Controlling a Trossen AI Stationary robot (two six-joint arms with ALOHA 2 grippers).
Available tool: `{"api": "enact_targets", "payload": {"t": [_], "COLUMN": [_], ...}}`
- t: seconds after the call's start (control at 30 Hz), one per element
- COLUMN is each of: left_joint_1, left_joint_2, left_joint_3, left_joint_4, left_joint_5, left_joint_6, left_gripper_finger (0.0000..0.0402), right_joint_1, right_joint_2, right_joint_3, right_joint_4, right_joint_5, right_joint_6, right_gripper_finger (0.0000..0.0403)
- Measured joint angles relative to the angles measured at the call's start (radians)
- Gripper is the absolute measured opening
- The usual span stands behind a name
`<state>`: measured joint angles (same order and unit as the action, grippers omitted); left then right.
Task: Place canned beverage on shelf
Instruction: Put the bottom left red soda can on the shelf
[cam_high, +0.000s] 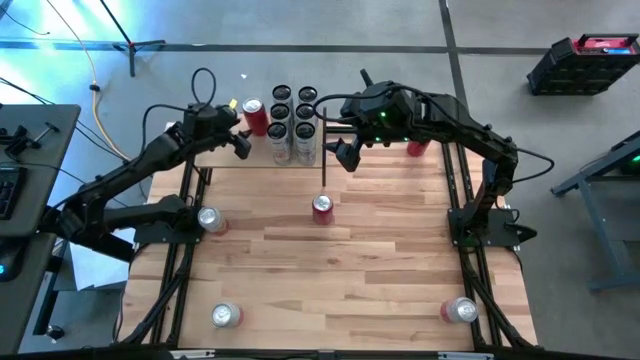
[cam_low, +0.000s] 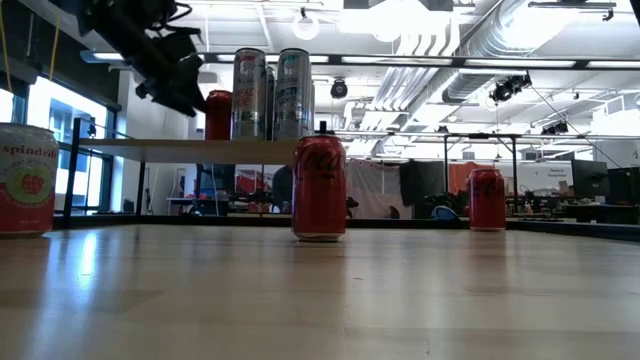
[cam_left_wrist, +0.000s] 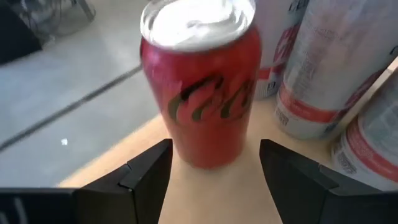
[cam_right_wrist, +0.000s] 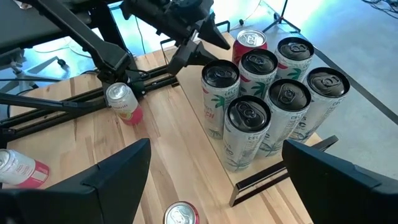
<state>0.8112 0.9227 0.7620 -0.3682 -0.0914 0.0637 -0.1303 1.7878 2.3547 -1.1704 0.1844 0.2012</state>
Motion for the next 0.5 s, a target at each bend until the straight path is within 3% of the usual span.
{"api": "enact_targets", "payload": {"t": [0.5], "left_joint_1": [0.014], "left_joint_2": [0.044], "left_joint_3": [0.0], "left_joint_4": [0.117], "left_joint_5": [0.0], "left_joint_6": [0.053], "left_gripper_finger": [0.0234], "right_joint_1": [0.0], "right_joint_2": [0.0], "right_joint_3": [0.0], "right_joint_4": [0.001], "right_joint_5": [0.0], "right_joint_6": [0.027], "right_gripper_finger": [0.0349]}}
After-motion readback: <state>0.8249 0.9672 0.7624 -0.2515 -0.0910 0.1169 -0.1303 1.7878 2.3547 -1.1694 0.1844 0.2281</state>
